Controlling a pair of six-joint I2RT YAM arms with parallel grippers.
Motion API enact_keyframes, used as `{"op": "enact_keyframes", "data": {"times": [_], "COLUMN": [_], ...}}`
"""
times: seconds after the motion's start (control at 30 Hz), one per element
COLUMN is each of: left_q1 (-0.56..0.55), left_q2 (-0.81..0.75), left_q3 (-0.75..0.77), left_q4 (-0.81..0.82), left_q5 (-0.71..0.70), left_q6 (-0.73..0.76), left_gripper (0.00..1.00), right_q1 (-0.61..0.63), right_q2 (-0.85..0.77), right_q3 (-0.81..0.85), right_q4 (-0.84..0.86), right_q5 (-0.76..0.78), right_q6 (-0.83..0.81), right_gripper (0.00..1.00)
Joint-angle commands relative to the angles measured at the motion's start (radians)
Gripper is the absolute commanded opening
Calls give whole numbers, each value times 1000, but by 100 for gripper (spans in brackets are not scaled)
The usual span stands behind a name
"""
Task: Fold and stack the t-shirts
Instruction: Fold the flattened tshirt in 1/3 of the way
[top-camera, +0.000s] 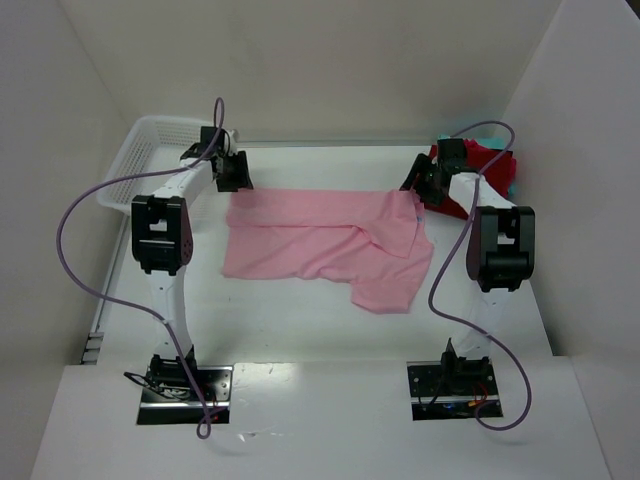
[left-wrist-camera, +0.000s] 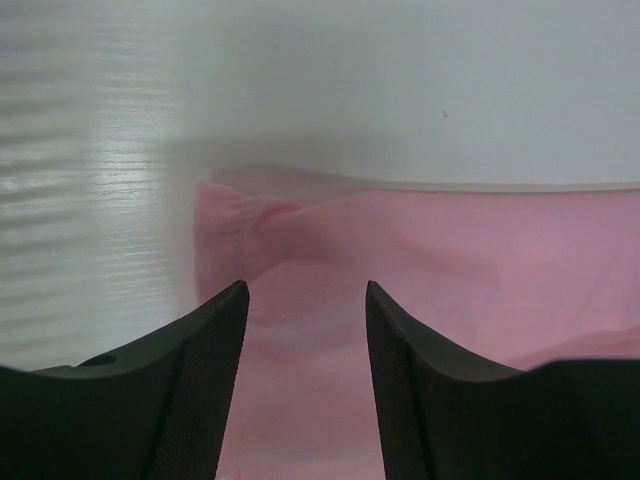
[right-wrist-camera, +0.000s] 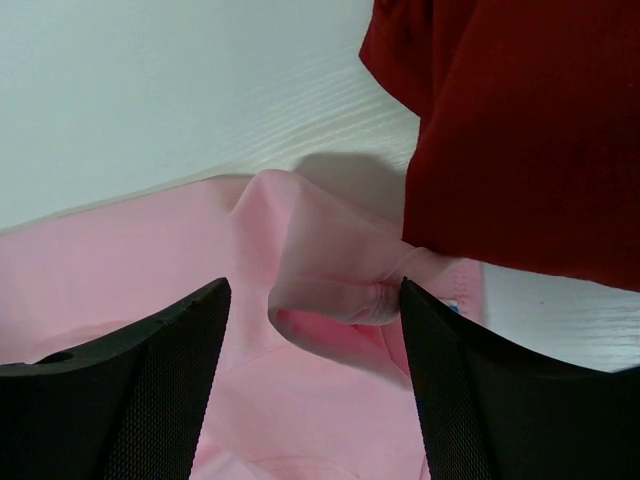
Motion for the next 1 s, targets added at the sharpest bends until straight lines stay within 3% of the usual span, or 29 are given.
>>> {"op": "enact_keyframes", "data": {"times": [0.0,0.13,0.2,0.33,0.5,0.6,0.97], "left_q1": [-16,-38,-47,-56,-56,-56,-56], "left_q2": [12,35,46,77,97,97,156], "left_q3": [43,64,75,96,107,116,191], "left_q4": [6,-12,-21,-21,-31,-31,-66], "left_q5": [-67,-164,-164,-174,-196,-205,-287], "left_q6": [9,9,9,0,-9,-9,-40], "left_gripper": [58,49,38,20,7,0,0], "right_q1": [-3,-3,-3,-3,-3,-3,17], "right_q2": [13,54,79,117,128,137,211], "right_q3": [62,93,108,165,215,240,338], "right_q4": [35,35,24,3,-8,-8,3], "right_q5": [-18,-18,-18,-7,11,11,-72], "right_q6": [-30,-30,-30,-39,-39,-39,-9], "right_gripper": [74,65,59,33,18,16,17]}}
